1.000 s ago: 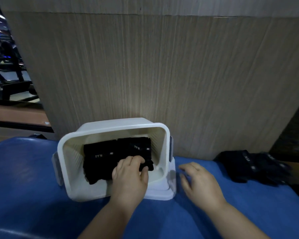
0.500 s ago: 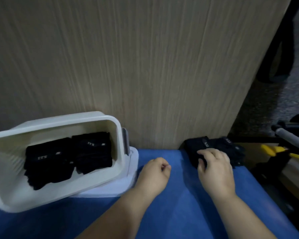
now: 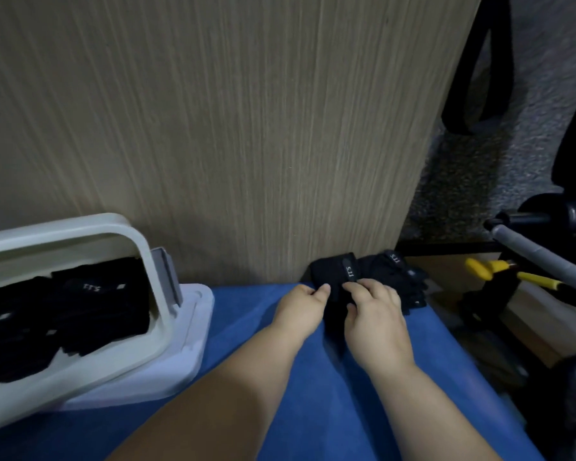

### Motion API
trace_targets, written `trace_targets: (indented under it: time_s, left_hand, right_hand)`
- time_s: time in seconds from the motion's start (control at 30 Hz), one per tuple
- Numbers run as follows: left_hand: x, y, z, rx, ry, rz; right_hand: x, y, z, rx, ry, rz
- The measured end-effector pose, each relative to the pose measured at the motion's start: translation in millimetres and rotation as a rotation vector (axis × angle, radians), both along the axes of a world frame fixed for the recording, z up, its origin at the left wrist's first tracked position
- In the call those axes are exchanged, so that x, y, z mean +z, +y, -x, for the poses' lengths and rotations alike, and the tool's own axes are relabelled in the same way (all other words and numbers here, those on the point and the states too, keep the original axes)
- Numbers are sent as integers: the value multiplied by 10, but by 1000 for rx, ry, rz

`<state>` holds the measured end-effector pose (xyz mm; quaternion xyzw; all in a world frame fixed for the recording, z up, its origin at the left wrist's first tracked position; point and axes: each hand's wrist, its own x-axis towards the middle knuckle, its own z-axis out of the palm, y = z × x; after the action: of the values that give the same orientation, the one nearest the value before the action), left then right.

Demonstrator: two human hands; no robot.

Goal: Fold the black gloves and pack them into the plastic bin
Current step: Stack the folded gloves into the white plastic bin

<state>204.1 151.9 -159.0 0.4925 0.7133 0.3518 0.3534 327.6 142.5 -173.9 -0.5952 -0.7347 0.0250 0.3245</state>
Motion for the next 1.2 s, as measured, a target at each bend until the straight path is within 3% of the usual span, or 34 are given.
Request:
trace_targets:
  time_s: [0.23,0.47,0.6,0.77,0.83,1.0,1.1,1.2]
  left_hand:
    - [34,79,-24,53,-242,49]
    - [113,1,-9,77,-489,-80]
    - [218,-179,135,65,-545,-111]
    - [349,-508,446,15,-584,-107]
    - [359,-645,595,9,-578,-112]
    - [363,-997,998,-60,-606,-87]
    - [388,-1194,1207,-102,-575,-64]
    - [398,-1358,1396,-128,-542,-22]
  right_hand:
    - [7,9,10,12,37,37]
    - [104,-32,36,57,100,-55]
    - [251,-78,80,46,236,-119]
    - [425,-154,208,84,445,-48]
    - [456,-181,272,153,555,60]
    - [460,-339,540,470,1071,627]
    - [426,-450,689,589,1160,828]
    - [416,-604,824,669,1108,965]
